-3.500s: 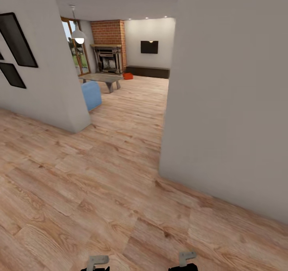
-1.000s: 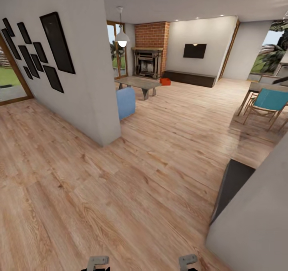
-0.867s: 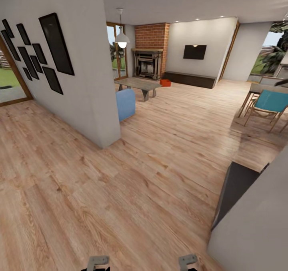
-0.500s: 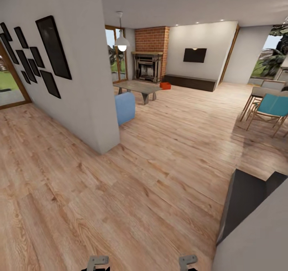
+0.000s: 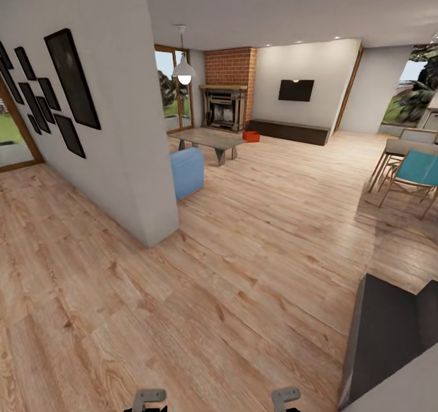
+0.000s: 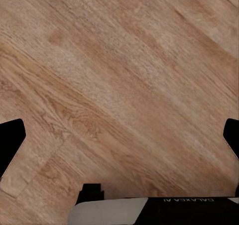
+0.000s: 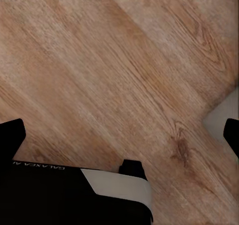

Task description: Move the two storage containers from the living room to the garage. In the garage, place one container on the floor and stack the other container on top of it (either order is fine).

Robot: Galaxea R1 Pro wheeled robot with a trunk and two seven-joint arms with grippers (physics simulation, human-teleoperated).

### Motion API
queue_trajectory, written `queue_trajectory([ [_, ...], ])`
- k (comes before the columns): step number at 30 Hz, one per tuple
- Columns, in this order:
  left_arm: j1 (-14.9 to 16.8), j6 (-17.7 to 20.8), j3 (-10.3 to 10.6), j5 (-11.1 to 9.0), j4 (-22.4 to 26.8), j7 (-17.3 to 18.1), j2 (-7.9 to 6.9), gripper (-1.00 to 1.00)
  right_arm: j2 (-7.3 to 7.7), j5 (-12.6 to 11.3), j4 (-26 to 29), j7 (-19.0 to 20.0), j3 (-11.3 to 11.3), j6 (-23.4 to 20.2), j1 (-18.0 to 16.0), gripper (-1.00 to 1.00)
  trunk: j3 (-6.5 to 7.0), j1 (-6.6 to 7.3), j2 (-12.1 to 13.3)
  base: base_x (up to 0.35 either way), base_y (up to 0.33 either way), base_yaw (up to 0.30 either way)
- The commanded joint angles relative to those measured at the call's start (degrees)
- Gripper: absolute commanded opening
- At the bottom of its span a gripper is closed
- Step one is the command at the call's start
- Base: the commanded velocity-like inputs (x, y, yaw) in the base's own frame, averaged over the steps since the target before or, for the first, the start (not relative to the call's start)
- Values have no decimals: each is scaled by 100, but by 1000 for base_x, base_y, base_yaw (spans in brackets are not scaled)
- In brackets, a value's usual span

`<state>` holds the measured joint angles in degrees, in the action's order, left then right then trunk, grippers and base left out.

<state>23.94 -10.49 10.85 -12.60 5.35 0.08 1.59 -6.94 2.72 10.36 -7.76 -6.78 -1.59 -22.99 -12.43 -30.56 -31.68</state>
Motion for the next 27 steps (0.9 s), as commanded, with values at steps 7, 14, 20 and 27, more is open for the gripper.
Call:
queue_trajectory([
  [7, 5, -23, 48, -51, -12, 1, -1, 100, 0, 27, 1, -33, -41, -17, 3, 100, 56, -6, -7, 345, -3, 0],
  [14, 5, -23, 48, -44, -12, 1, -1, 100, 0, 27, 1, -33, -42, -17, 5, 100, 120, -6, -7, 345, -36, 0],
  [20, 5, -23, 48, -40, -15, 1, -1, 100, 0, 28, 1, -33, -42, -17, 5, 100, 151, -6, -7, 343, -146, 0],
  [27, 5, -23, 49, -37, -16, 1, -1, 100, 0, 27, 1, -33, -41, -17, 5, 100, 155, -6, -7, 343, -111, -30],
])
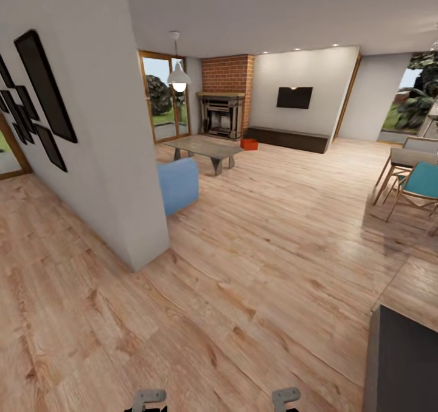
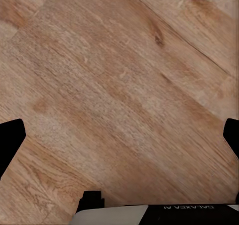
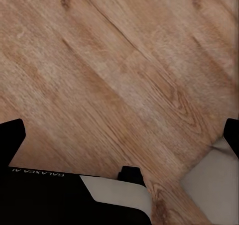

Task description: Move the two storage containers from the living room to the garage. In the garage, place one container on the floor and stack the other container on top of it (either order is fine).

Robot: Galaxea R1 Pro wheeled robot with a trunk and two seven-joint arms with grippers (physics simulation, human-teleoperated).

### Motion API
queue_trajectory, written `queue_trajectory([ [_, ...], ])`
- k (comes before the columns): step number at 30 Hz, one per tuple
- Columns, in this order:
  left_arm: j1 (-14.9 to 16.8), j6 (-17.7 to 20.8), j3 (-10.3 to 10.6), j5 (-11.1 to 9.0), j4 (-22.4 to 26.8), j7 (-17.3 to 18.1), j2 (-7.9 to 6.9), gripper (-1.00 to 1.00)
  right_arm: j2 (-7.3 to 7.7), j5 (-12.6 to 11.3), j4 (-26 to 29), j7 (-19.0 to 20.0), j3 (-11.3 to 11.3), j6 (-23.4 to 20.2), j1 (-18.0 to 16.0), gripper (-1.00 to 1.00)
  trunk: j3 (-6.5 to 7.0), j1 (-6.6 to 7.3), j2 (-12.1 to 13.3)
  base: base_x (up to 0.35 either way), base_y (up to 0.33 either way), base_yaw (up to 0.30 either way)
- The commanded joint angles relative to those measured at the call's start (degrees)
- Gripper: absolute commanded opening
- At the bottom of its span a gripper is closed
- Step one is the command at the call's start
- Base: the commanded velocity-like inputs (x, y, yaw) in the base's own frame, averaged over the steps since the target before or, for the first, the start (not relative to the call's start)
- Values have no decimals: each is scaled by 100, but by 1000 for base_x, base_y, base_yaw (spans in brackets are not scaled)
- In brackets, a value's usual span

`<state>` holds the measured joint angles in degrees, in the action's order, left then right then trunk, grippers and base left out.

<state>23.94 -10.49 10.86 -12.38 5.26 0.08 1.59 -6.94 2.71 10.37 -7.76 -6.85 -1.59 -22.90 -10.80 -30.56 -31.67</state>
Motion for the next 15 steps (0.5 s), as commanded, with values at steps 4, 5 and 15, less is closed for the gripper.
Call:
queue_trajectory([
  [4, 5, -23, 50, -55, -8, 1, 1, 100, 0, 28, 0, -32, -35, -17, -3, 100, -9, -5, -8, 345, -19, -164],
  [5, 5, -23, 50, -55, -8, 1, 2, 100, 0, 28, 0, -32, -35, -17, -4, 100, -9, -5, -8, 345, -8, -229],
  [15, -29, -23, 49, -54, -2, 1, 15, 100, 0, 28, 0, -33, -34, -17, -4, 100, -8, -5, -8, 345, -2, -136],
])
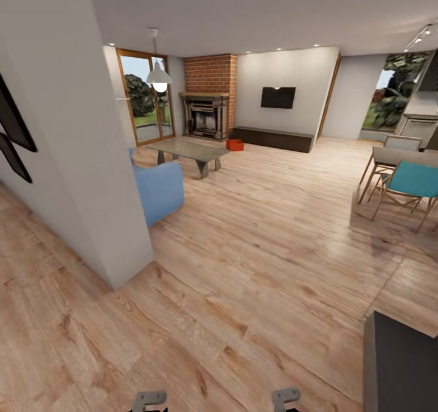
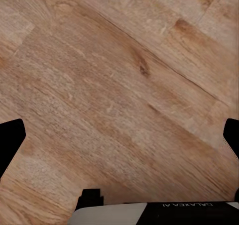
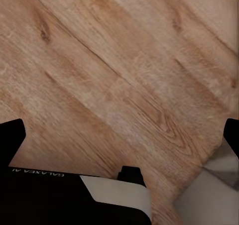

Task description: Move the two storage containers from the living room to the garage. In the garage, place one container on the floor and stack the other container on top of it (either order is fine).

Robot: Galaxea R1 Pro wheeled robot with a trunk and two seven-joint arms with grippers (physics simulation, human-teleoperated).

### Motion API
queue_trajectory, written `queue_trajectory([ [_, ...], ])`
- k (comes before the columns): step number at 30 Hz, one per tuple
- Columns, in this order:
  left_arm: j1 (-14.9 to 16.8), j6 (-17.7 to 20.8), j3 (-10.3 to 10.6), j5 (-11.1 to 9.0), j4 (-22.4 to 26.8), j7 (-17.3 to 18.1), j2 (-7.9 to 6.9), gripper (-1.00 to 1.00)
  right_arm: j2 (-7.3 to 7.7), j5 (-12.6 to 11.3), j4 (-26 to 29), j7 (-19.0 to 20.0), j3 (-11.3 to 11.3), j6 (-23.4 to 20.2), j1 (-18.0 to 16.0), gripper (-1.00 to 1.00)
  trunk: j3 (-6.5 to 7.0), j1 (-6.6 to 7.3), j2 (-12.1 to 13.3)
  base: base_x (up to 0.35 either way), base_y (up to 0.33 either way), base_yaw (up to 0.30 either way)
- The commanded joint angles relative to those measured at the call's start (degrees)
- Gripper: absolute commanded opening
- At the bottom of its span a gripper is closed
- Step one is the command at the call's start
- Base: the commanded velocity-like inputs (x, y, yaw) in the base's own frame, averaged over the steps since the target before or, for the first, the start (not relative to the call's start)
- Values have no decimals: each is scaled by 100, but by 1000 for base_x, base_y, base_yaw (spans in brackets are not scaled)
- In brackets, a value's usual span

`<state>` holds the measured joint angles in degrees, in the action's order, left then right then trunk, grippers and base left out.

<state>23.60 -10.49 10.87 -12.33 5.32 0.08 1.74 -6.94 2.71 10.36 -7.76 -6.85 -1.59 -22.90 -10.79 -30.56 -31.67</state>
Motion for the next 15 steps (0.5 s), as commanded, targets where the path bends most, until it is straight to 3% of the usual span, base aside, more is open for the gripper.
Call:
queue_trajectory([
  [1, 2, -23, 48, -59, -7, 1, 0, 100, 0, 28, 1, -33, -33, -17, -2, 100, -9, -5, -8, 345, 0, -29],
  [7, -20, -23, 47, -62, -5, 1, -5, 100, 0, 28, 1, -33, -34, -17, -4, 100, -9, -5, -8, 345, 0, -42],
  [15, -22, -23, 47, -66, -5, 1, -2, 100, 0, 28, 1, -33, -35, -17, -4, 100, -9, -5, -8, 345, 0, -220],
])
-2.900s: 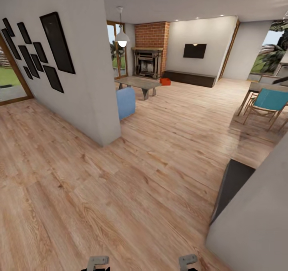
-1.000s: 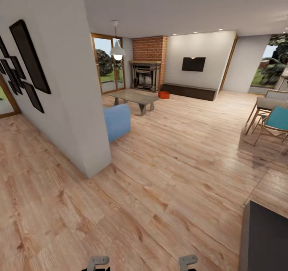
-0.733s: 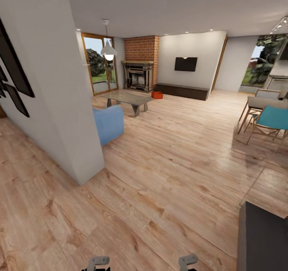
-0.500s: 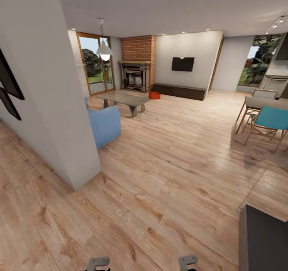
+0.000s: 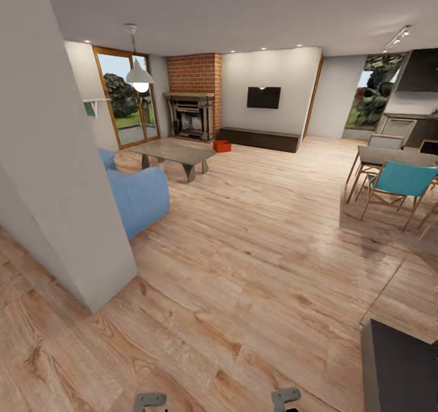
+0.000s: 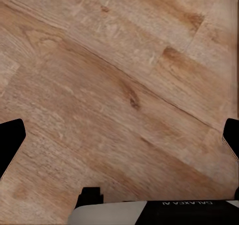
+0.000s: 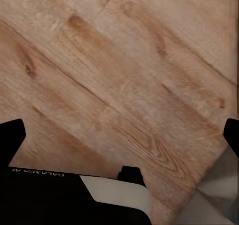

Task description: Move the two storage containers from the living room to the garage. In the garage, place one container on the floor and stack the other container on top of it (either order is fine).

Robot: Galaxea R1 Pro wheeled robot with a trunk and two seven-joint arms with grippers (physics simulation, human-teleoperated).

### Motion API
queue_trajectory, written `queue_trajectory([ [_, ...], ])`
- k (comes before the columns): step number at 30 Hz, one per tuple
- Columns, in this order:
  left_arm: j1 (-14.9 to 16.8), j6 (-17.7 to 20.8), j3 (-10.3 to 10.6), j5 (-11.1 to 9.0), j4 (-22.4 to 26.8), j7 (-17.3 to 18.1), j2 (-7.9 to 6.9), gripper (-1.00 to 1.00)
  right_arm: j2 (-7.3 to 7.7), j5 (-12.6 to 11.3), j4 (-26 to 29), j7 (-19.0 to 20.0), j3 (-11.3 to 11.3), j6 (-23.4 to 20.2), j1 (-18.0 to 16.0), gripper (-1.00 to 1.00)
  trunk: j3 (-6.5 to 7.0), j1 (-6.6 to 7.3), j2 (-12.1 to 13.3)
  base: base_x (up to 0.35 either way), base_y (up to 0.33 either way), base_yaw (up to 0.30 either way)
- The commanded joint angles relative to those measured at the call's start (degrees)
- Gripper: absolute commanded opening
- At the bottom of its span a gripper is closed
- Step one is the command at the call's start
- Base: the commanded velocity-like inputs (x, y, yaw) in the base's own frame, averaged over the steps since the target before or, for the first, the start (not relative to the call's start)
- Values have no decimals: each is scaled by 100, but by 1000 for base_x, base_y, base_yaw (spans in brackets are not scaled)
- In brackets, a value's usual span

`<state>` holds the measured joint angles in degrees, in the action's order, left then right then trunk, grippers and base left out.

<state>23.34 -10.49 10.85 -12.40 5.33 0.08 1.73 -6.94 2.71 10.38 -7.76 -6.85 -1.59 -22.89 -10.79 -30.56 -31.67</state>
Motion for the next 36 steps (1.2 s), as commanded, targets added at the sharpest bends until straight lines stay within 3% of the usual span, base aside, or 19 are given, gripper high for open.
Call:
queue_trajectory([
  [1, 4, -23, 48, -60, -6, 1, -1, 100, -1, 28, -1, -33, -35, -17, -5, 100, -9, -5, -8, 345, 0, -245],
  [10, 1, -56, 48, -52, -6, 1, 2, 100, -1, 28, -1, -33, -35, -17, -5, 100, -9, -5, -8, 345, 0, -171],
  [36, -13, -63, 48, -60, -6, 1, -7, 100, 10, 19, -210, -38, -16, -24, 0, 100, -9, -5, -8, 345, 0, -6],
])
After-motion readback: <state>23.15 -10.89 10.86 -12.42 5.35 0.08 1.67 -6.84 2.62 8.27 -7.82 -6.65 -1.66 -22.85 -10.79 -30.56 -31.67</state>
